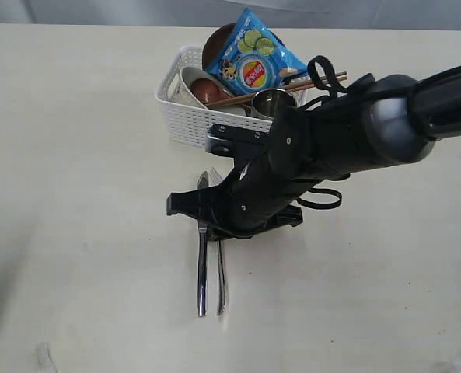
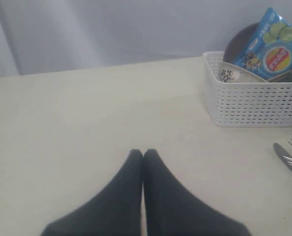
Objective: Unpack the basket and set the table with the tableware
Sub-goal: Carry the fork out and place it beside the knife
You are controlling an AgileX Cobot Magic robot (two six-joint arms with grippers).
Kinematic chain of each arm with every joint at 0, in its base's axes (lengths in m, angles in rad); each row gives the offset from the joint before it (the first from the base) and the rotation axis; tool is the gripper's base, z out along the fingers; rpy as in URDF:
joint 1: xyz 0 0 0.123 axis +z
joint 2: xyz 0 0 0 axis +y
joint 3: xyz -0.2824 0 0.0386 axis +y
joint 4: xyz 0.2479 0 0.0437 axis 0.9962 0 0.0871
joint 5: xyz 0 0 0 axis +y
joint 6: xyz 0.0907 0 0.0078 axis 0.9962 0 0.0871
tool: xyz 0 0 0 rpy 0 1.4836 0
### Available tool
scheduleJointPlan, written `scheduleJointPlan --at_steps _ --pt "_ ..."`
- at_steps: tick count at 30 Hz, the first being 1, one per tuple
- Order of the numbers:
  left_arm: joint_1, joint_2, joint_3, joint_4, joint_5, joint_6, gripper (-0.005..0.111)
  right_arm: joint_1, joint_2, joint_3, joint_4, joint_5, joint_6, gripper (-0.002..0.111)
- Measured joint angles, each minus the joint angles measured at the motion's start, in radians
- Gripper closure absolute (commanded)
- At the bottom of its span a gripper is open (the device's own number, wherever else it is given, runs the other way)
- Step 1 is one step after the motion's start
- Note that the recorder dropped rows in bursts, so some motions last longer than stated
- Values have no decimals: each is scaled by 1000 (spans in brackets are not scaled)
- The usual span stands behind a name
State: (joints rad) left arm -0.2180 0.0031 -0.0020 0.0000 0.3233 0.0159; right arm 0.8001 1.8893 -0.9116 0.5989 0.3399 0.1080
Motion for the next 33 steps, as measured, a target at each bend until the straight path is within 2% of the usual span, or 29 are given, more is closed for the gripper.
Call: scheduleJointPlan --at_steps 3,4,6,12,19,26,33 --pt "0 0 0 0 0 0 107 0 0 0 -6 0 0 80" --pt "0 0 0 0 0 0 107 0 0 0 -6 0 0 68" --pt "0 0 0 0 0 0 107 0 -2 0 -6 0 0 60" --pt "0 0 0 0 0 0 107 0 -9 -2 -14 -7 0 59" --pt "0 0 0 0 0 0 107 -45 -44 -56 -113 90 8 60" --pt "0 0 0 0 0 0 107 -45 -83 -152 -198 251 14 75" --pt "0 0 0 0 0 0 107 8 -83 -196 -361 331 129 75"
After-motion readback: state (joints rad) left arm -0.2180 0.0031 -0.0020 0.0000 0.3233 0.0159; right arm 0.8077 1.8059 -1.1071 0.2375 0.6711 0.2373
